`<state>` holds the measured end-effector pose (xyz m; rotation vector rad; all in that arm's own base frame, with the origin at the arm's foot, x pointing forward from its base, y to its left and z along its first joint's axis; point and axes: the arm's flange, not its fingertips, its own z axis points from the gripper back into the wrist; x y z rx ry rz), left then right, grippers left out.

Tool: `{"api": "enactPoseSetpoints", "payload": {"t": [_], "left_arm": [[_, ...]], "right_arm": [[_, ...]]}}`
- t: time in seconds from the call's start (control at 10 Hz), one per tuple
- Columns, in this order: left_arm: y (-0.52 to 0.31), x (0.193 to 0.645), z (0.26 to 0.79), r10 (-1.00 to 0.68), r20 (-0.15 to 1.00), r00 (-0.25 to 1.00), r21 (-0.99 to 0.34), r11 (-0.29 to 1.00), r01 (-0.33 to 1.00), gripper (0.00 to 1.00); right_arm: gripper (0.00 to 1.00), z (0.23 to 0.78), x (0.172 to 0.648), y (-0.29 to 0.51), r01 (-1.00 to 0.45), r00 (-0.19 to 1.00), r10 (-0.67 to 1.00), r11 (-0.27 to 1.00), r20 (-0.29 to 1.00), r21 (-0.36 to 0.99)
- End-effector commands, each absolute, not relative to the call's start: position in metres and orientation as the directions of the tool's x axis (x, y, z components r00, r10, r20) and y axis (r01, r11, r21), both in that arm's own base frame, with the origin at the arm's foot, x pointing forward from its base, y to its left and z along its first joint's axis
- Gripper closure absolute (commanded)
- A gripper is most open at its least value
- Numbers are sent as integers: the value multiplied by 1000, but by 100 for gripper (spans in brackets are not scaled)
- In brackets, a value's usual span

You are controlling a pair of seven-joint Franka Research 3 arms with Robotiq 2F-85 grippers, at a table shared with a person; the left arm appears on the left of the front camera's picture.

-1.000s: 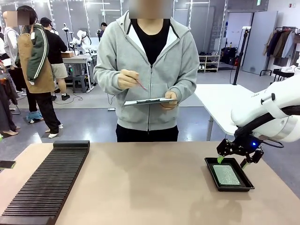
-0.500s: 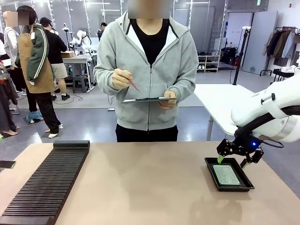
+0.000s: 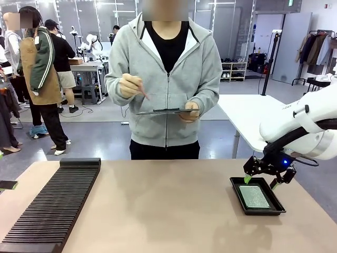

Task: Inspect the PCB.
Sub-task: Place the Blank PCB in the ESD tray.

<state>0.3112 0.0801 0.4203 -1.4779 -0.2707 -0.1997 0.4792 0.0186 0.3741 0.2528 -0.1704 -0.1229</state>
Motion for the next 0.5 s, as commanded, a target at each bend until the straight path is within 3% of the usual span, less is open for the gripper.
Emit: {"api": "enactPoseSetpoints", "payload": {"t": [0.0,0.4], "left_arm": [[80,311,421,34,300,953,-951,93,296,0],[80,311,421,34,300,953,-951,93,296,0]], "right_arm": [[0,374,479,19,95,979,-137,963,154,253],[0,374,479,19,95,979,-137,963,154,253]]}}
